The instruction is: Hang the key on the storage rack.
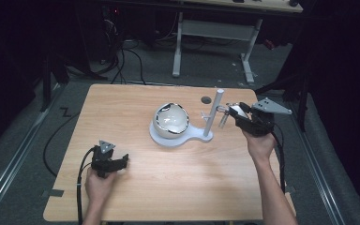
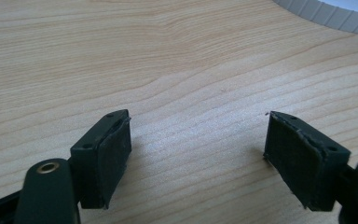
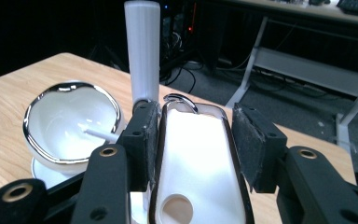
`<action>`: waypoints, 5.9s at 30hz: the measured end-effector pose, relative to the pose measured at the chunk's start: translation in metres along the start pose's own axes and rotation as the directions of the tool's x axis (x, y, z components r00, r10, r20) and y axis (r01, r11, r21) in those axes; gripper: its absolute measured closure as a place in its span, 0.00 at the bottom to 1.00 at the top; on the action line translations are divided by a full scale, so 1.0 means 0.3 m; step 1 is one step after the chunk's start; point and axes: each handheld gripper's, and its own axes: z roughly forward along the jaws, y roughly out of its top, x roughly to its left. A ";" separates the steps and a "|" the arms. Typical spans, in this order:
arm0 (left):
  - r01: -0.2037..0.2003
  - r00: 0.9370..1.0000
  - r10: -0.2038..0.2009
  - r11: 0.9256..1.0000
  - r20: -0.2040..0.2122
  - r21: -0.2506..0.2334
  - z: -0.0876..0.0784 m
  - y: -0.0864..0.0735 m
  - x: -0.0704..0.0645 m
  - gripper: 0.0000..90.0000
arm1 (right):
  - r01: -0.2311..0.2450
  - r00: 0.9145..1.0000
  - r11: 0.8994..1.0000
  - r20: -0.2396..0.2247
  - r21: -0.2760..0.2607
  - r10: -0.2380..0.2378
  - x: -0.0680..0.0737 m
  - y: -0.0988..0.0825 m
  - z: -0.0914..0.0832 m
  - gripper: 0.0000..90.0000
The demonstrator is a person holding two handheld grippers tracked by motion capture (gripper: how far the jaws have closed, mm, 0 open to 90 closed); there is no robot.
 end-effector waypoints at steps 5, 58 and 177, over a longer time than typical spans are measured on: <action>0.000 1.000 0.000 1.000 0.000 0.000 0.000 0.000 0.000 0.26 | -0.011 1.000 1.000 0.002 0.025 0.011 -0.005 -0.036 0.013 0.58; -0.002 1.000 0.002 1.000 -0.001 0.000 0.000 0.000 0.000 0.26 | 0.027 0.999 0.992 0.038 0.125 -0.032 0.070 -0.178 0.161 0.58; -0.009 1.000 0.009 1.000 -0.008 0.004 0.001 0.001 -0.004 0.26 | -0.190 0.982 0.982 0.013 0.012 0.189 -0.051 -0.355 -0.128 0.57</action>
